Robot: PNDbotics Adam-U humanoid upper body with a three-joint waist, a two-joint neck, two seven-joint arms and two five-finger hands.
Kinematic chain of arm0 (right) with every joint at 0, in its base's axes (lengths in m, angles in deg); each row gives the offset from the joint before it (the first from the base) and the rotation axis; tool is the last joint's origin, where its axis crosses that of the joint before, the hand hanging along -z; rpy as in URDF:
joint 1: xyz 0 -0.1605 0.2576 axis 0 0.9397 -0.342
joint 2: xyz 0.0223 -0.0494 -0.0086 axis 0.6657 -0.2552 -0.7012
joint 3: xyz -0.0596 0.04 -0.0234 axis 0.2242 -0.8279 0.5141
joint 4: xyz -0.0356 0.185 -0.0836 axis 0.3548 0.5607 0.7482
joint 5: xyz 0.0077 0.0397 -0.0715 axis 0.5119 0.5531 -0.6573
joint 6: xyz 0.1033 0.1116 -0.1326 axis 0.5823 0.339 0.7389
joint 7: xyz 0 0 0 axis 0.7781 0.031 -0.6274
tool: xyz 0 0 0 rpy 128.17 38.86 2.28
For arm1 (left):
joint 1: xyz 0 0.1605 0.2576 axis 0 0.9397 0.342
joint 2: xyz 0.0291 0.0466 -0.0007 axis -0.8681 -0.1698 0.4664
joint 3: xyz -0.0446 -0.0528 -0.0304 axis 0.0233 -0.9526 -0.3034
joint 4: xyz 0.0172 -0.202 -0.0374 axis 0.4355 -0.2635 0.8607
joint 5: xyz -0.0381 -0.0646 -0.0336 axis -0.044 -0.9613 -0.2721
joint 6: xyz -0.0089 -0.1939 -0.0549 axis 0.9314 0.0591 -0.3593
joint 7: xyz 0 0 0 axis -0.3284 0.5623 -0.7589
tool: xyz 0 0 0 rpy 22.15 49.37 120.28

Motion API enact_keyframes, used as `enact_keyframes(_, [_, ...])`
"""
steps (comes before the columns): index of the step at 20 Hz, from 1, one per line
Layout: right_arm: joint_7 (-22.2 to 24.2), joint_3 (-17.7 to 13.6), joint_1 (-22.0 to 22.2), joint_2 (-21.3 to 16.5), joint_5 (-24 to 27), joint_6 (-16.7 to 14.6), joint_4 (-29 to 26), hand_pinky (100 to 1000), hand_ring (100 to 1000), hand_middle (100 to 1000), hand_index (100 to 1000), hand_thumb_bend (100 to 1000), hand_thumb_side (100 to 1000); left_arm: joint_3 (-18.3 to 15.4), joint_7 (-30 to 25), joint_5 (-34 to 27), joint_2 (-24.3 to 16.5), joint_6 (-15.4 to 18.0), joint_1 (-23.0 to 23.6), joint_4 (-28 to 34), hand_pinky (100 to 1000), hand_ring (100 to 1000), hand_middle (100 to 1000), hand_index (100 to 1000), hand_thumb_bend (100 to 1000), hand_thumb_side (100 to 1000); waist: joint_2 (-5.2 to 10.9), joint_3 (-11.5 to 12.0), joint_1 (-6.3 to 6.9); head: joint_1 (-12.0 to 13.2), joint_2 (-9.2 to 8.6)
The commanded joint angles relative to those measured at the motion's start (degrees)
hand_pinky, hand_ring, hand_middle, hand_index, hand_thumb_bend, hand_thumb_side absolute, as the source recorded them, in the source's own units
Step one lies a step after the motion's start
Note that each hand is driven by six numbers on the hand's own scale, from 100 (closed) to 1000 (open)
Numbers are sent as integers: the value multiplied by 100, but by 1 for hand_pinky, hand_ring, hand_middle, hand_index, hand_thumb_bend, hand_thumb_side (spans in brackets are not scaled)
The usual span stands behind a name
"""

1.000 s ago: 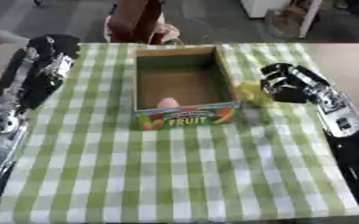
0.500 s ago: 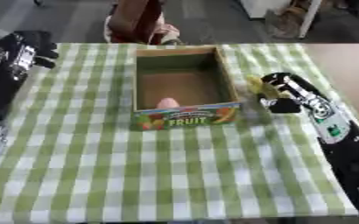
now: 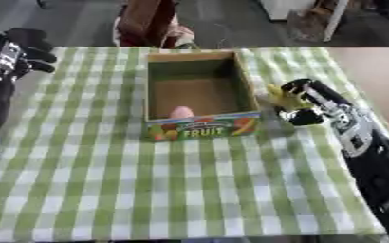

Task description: Pick up objects on the table and place them in the box.

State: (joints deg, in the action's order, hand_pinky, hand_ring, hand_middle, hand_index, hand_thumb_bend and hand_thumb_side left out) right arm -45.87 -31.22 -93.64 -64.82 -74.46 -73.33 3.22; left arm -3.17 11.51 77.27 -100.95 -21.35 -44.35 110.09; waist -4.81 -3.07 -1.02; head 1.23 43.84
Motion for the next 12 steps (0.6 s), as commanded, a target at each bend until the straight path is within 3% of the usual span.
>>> enact_keyframes(1, [-139, -25, -100, -31, -364, -19, -147, 673, 693, 692, 792, 250, 267, -78, 0, -44, -166, -10, -38, 62, 636, 640, 612, 761, 115, 810, 76, 11, 11, -21, 28])
enact_keyframes(7, [-561, 12, -120, 30, -949, -20, -219, 554, 562, 567, 700, 190, 252, -81, 2, -37, -145, -18, -26, 53, 636, 639, 611, 761, 110, 811, 71, 24, 5, -33, 28])
enact_keyframes(9, [-729, -30, -131, 67, -1143, -46, -284, 463, 478, 465, 569, 111, 223, -83, 9, -36, -142, -17, -22, 52, 635, 638, 610, 761, 108, 810, 71, 27, 9, -34, 28])
enact_keyframes(12, [-1022, -143, -126, 143, -1445, -126, -410, 365, 392, 335, 413, 100, 191, -85, 19, -37, -138, -17, -14, 51, 635, 637, 609, 761, 106, 810, 72, 28, 11, -38, 28])
